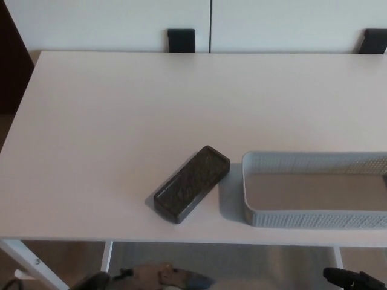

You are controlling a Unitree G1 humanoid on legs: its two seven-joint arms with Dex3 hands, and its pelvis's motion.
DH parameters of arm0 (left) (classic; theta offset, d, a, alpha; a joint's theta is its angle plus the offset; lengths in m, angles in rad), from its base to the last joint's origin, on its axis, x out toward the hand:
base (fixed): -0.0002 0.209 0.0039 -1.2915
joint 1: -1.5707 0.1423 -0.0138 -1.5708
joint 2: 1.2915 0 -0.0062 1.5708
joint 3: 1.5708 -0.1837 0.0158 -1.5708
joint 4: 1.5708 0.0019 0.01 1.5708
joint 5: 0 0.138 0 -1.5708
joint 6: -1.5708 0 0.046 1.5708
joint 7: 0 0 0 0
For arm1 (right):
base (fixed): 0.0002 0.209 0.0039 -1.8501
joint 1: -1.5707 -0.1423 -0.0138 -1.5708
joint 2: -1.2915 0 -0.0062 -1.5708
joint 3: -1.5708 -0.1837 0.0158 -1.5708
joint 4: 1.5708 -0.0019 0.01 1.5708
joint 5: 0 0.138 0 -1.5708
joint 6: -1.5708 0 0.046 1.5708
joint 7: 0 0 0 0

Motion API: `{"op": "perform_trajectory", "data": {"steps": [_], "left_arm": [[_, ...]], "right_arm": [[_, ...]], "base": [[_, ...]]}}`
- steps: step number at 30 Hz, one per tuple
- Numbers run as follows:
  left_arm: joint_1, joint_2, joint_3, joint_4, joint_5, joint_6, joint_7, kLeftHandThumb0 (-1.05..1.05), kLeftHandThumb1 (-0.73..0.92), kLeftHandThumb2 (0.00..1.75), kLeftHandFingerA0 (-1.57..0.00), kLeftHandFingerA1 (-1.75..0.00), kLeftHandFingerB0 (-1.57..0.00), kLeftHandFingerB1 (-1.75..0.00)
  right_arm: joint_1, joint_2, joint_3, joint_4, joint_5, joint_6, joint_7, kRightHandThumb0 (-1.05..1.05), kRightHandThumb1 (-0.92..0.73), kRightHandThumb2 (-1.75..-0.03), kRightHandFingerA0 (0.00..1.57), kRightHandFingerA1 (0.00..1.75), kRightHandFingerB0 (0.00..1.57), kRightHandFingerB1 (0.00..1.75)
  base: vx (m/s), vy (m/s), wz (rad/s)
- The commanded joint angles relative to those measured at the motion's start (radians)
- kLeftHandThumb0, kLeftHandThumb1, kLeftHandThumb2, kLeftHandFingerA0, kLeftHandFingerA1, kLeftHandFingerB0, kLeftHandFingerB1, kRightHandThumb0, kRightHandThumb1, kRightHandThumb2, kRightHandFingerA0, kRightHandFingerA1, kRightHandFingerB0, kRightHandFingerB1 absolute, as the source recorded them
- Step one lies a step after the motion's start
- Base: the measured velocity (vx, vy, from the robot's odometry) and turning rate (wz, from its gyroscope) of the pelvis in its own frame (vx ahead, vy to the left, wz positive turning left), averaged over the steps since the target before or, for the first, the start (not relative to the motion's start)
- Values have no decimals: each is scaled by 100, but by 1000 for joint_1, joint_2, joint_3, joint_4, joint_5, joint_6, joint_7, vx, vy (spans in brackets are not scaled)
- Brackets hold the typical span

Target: The robot walks towards a desk on which an eraser is kept on the left hand side and a container is kept on the right hand side. The robot picks up the eraser using its left hand and places it in the container.

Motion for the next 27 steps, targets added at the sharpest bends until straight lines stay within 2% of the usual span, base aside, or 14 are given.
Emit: {"op": "perform_trajectory", "data": {"steps": [1,2,3,4,5,7,9,12,13,15,18,23,27], "left_arm": [[-269,-90,22,-536,-234,237,185,-44,55,57,-55,-38,-45,-35],[-283,-155,35,-536,-125,281,193,-44,55,57,-55,-38,-45,-35],[-324,-205,55,-502,62,347,191,-51,55,57,-45,-35,-39,-33],[-382,-219,67,-455,215,412,164,-57,46,74,-25,-41,-20,-39],[-412,-245,52,-415,335,448,151,-52,55,58,-20,-32,-24,-29],[-465,-275,34,-319,463,458,146,-54,55,58,-11,-26,-16,-27],[-525,-277,14,-219,584,497,132,-56,55,60,-8,-26,-13,-26],[-616,-278,-20,-37,656,551,151,-54,51,58,-4,-24,-11,-25],[-647,-278,-31,30,662,563,161,-60,37,73,0,-18,-8,-26],[-670,-279,-41,76,677,583,164,-61,37,71,0,-13,-9,-22],[-722,-289,-62,196,712,617,199,-33,25,63,0,-16,0,-16],[-779,-309,-93,314,775,688,232,-33,24,61,0,-12,0,-13],[-793,-325,-112,360,814,726,246,-30,24,62,0,-15,0,-17]], "right_arm": [[-10,-37,18,-6,-64,-6,-25,-40,-49,-54,61,65,45,52],[-10,-39,18,-6,-61,-9,-20,-40,-49,-54,61,65,45,52],[-7,-35,17,-8,-57,-3,-21,-39,-48,-54,60,63,45,51],[-5,-34,17,-12,-55,1,-22,-39,-48,-54,58,62,44,52],[-7,-30,14,-5,-49,-2,-20,-39,-47,-54,59,63,44,53],[-7,-22,10,-5,-34,9,-17,-35,-49,-55,59,64,46,52],[-6,-21,16,-7,-40,5,-20,-34,-49,-55,59,64,47,53],[-14,-26,22,-4,-50,4,-21,-33,-49,-55,59,65,46,54],[-13,-27,24,-7,-53,7,-25,-32,-50,-55,59,64,46,53],[-13,-28,25,-5,-55,-1,-25,-33,-50,-55,58,64,46,53],[-8,-24,24,-16,-46,10,-27,-31,-49,-54,59,66,47,54],[-11,-24,28,-14,-42,9,-24,-31,-48,-55,59,65,47,54],[-17,-23,31,-7,-39,12,-22,-34,-47,-54,59,66,48,55]], "base": [[0,0,0],[0,0,0],[0,0,0],[0,0,0],[0,0,0],[0,0,0],[0,0,0],[0,0,0],[0,0,0],[0,0,0],[0,0,0],[0,0,0],[0,0,0]]}}
